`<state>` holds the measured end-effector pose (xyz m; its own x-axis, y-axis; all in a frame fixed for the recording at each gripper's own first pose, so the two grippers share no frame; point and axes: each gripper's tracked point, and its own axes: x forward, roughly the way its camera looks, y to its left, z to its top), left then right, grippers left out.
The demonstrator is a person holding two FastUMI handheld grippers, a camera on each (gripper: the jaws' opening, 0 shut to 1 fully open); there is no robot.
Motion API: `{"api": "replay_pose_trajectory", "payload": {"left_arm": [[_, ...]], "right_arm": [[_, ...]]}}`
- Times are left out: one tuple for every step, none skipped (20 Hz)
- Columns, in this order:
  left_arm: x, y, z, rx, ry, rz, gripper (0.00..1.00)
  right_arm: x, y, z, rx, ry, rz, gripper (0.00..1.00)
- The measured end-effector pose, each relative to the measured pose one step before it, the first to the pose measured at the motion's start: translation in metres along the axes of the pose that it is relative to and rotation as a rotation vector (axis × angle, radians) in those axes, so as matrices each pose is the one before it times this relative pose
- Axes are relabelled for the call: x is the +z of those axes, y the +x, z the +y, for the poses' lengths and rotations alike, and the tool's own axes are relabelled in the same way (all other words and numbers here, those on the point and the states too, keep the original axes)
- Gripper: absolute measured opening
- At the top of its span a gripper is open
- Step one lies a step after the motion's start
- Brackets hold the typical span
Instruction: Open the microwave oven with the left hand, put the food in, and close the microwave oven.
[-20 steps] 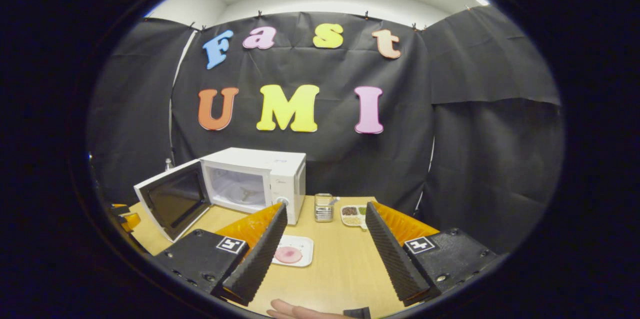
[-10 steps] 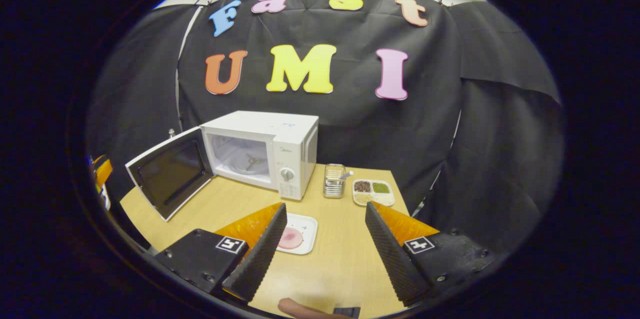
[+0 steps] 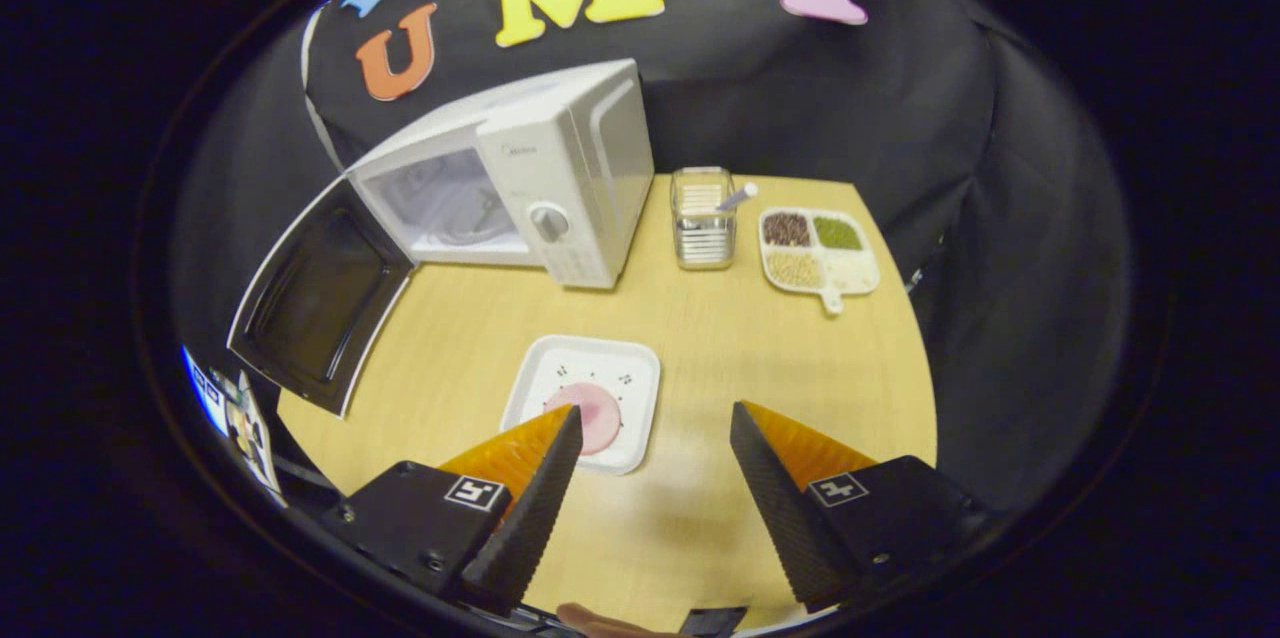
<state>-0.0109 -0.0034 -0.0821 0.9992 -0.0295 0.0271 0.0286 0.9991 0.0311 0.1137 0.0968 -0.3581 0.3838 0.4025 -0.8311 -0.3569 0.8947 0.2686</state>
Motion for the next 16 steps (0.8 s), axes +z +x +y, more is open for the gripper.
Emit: {"api": "replay_pose_trajectory", "payload": {"left_arm": [[0.00145, 0.00124, -0.00418, -0.00503, -0.0015, -0.00388, 0.95], [0.00061, 0.00125, -0.00351, -0.00347, 0.00198, -0.00011, 0.95], [-0.00025, 0.00232, -0.00208, 0.00219, 0.00032, -0.00085, 0.95], [0.00065, 0.00259, -0.00234, -0.00138, 0.00048, 0.00058, 0.95], [-0.00013, 0.00235, -0.00353, -0.00451, 0.00072, 0.00125, 0.95], [-0.00026, 0.00074, -0.00148, -0.00269, 0.00069, 0.00221, 0.95], [-0.00134, 0.00209, -0.00071, 0.00044, -0.00058, 0.00437, 0.95], [-0.00215, 0.00062, -0.00068, -0.00049, -0.00023, 0.00466, 0.95], [-0.00188, 0.00083, 0.00049, -0.00058, -0.00061, 0.00586, 0.95], [-0.0035, 0.00098, 0.00055, -0.00182, -0.0024, 0.00746, 0.95], [-0.00448, 0.00119, 0.00078, -0.00149, -0.00155, 0.00815, 0.95], [-0.00251, 0.00129, 0.00161, 0.00046, 0.0007, 0.00718, 0.95], [-0.00352, 0.00127, 0.00202, 0.00422, 0.00274, 0.00905, 0.95], [-0.00287, 0.00076, 0.00239, 0.00408, 0.00406, 0.00887, 0.95], [-0.00218, -0.00004, 0.00127, 0.00297, 0.00367, 0.00723, 0.95], [-0.00147, 0.00001, 0.00032, 0.00028, 0.00273, 0.00551, 0.95]], "right_arm": [[-0.00339, 0.01697, -0.00282, 0.02174, 0.0242, 0.04479, 0.95], [-0.00187, 0.01176, -0.00294, 0.01251, 0.0168, 0.03025, 0.94], [-0.0001, 0.01247, -0.00225, 0.01251, 0.01386, 0.0264, 0.93], [-0.00068, 0.01087, 0.00009, 0.01872, 0.00716, 0.02888, 0.81], [-0.00205, 0.01131, 0.00301, 0.0205, 0.00907, 0.03042, 0.77], [-0.00321, 0.01005, 0.00162, 0.02193, 0.01102, 0.03356, 0.75], [-0.00112, 0.00862, 0.00046, 0.01195, 0.01314, 0.02549, 0.7], [-0.0021, 0.01004, 0.00226, 0.02038, 0.0114, 0.02924, 0.69], [-0.0024, 0.00723, 0.00261, 0.0157, 0.00439, 0.02821, 0.76], [-0.0034, 0.00592, 0.00317, 0.01725, 0.00662, 0.02879, 0.61], [-0.00206, 0.00518, 0.00063, 0.00905, 0.00785, 0.0241, 0.66], [-0.00032, 0.00344, 0.00087, 0.00861, 0.00585, 0.01381, 0.64], [0.00028, 0.00444, 0.00117, 0.01072, 0.00521, 0.01417, 0.61], [-0.00017, 0.0022, 0.00354, 0.02403, 0.01023, 0.01716, 0.58], [-0.00031, 0.00133, 0.00036, 0.01664, 0.01799, 0.02324, 0.49], [0.0008, 0.00128, -0.00391, 0.00038, 0.01707, 0.01272, 0.32]]}}
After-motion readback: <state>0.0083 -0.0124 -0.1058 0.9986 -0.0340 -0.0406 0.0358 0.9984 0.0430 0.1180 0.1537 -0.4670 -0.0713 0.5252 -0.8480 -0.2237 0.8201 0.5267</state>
